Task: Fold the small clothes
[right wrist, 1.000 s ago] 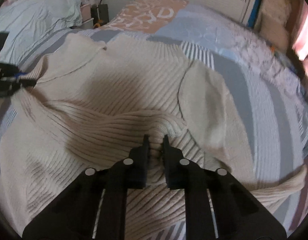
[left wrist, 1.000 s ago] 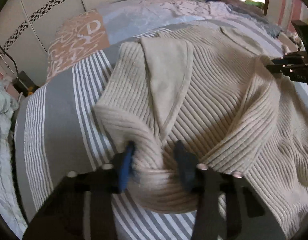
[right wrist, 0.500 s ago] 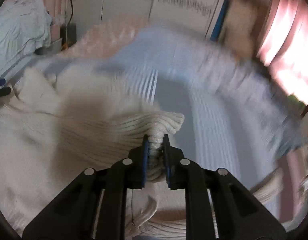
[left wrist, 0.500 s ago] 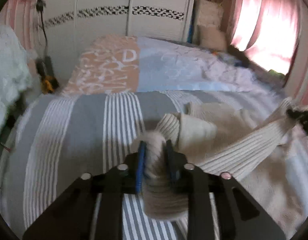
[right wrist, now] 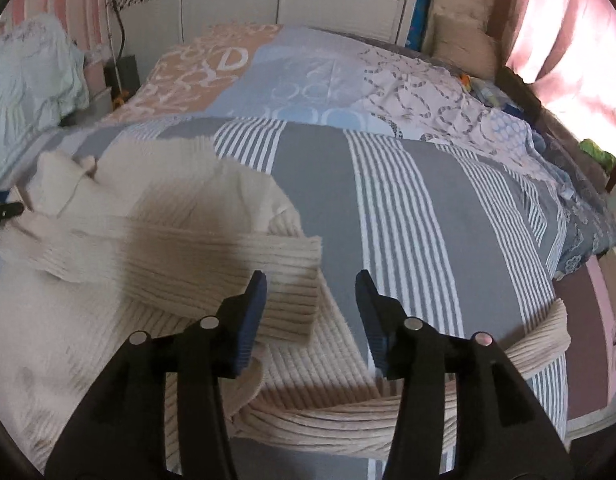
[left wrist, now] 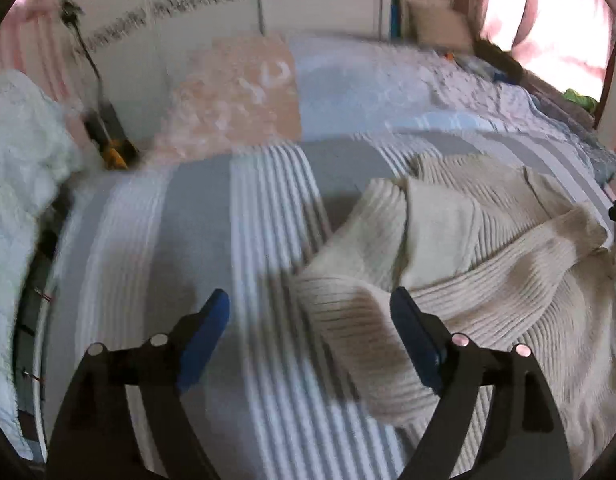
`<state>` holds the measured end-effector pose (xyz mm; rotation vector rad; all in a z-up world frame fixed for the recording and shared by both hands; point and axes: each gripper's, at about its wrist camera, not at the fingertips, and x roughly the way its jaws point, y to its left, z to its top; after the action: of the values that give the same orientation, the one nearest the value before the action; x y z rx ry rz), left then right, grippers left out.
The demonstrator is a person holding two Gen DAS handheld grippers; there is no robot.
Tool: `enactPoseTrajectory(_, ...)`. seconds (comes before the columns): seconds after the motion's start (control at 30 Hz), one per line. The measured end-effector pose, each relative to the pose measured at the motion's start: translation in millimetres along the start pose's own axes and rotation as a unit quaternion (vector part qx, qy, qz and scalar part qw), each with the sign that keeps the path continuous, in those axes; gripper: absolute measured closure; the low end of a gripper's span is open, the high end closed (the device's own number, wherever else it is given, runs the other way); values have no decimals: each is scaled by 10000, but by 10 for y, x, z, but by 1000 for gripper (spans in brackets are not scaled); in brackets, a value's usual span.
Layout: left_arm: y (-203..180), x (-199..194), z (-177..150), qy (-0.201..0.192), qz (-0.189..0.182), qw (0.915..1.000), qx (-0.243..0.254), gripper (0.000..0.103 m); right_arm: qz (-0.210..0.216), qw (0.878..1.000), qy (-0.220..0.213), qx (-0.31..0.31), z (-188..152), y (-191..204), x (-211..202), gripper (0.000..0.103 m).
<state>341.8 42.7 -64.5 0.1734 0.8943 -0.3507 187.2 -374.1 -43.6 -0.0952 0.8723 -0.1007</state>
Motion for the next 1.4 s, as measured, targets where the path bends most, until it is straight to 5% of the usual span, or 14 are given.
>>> enactPoseTrajectory(0.1, -45, 239, 16, 379, -56, 9992, -63, 20, 140, 9996, 28, -238, 60, 153, 59, 54)
enactPoseTrajectory(0.23, -200, 85, 134, 63, 62, 9995, 313, 20, 134, 9986, 291, -413, 120, 269, 259, 53)
enactPoseTrajectory(0.4, -311, 281, 172, 628, 234, 9961, 572, 20, 231, 9983, 511, -146, 65, 193, 491, 53)
enactPoseTrajectory(0.53, -200, 209, 16, 569, 27, 9976, 402, 20, 547, 9972, 512, 42, 81, 173, 536, 79)
enactPoseTrajectory(0.63, -145, 286, -72, 638, -181, 9977, 168, 21, 651, 9967, 459, 153, 105, 180, 488, 85)
enactPoseTrajectory(0.7, -211, 252, -95, 453, 36, 9984, 340, 35, 712, 9966, 412, 111, 105, 222, 369, 86)
enactPoseTrajectory(0.73, -237, 230, -104, 402, 181, 9982, 408, 59, 729, 9965, 400, 95, 110, 234, 324, 87)
enactPoseTrajectory(0.87, -135, 237, -120, 444, 808, 9946, 470, 71, 380, 9981, 432, -221, 94, 281, 344, 86)
enactPoseTrajectory(1.0, -50, 194, -121, 373, 950, 9938, 447, 71, 278, 9977, 430, -436, 33, 291, 460, 83)
enactPoseTrajectory(1.1, -141, 167, -165, 305, 1110, 9912, 653, 68, 261, 9979, 381, -456, 30, 242, 359, 68)
enactPoseTrajectory(1.23, -179, 32, -140, 106, 1103, 9918, 635, 34, 304, 9982, 323, -398, 29, 224, 266, 66)
enactPoseTrajectory(1.4, -280, -43, 285, -58, 708, 9956, 609, 30, 242, 9977, 344, -529, 15, 326, 323, 65)
